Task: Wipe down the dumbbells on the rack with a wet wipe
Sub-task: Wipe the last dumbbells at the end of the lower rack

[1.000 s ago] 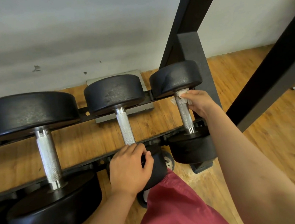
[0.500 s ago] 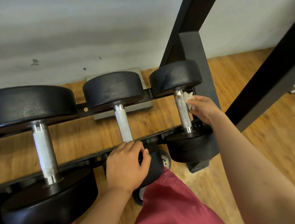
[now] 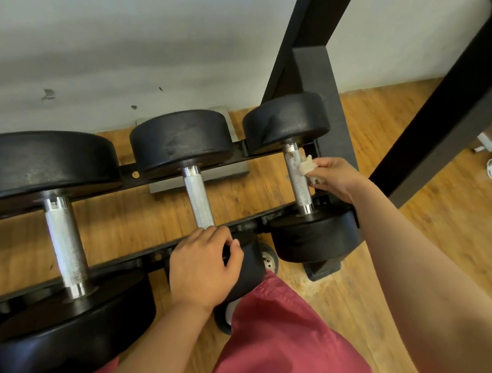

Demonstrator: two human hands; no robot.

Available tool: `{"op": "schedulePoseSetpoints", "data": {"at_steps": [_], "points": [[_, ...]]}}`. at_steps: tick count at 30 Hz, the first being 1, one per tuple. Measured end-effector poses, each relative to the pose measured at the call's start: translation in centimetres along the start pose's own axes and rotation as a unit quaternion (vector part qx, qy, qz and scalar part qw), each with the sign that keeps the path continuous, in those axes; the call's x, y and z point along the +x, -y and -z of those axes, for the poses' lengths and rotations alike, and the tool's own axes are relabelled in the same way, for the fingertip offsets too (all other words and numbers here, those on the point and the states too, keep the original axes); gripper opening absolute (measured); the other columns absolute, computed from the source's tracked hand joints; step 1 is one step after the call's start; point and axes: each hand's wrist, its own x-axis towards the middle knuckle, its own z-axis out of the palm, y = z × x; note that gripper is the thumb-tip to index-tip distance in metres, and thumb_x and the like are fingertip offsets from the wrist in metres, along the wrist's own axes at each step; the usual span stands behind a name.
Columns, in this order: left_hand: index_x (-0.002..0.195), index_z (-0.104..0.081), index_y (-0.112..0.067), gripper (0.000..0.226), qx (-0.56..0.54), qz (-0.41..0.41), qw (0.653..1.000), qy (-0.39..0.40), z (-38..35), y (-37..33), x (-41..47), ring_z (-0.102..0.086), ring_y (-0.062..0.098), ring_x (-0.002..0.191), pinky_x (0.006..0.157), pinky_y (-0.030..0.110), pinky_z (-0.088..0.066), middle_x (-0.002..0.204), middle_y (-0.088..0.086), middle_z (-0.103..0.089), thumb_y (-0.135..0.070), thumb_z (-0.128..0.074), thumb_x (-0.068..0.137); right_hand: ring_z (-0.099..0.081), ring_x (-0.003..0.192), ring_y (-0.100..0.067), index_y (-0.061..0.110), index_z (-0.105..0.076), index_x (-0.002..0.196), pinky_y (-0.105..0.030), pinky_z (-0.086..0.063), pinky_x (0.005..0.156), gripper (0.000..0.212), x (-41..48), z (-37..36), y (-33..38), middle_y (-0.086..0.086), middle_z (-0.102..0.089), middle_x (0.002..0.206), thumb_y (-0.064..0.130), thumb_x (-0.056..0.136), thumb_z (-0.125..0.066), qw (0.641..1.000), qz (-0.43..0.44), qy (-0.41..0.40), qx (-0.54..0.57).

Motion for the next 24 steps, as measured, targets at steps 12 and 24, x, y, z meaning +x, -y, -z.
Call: {"op": "schedulePoseSetpoints", "data": {"at_steps": [12,24], "points": [[0.068,-0.057,-0.022,0.028,0.002,0.001,1.0,-0.01,-0.1,0.0,0.0,-0.058,0.015,0.061,0.05,0.024,-0.035,0.063,-0.01,-0.058,-0.036,-0.04,0.085,-0.061,0.07,-0.01,0.004,-0.071,0.099,-0.016,-0.052,0.064,0.016,-0.9,1.5,-0.7,-0.009,-0.067,0.087,0.005,0.083,-0.074,0.975,-0.032,0.025,-0.219],[0.069,-0.058,-0.022,0.028,-0.008,-0.003,1.0,-0.017,-0.2,0.2,0.0,-0.058,0.014,0.062,0.05,0.024,-0.033,0.064,-0.011,-0.058,-0.036,-0.04,0.085,-0.053,0.071,-0.014,0.014,-0.059,0.088,-0.025,-0.045,0.071,0.022,-2.0,0.4,0.2,-0.001,-0.059,0.078,0.001,0.077,-0.074,0.92,0.0,0.07,-0.385]]}}
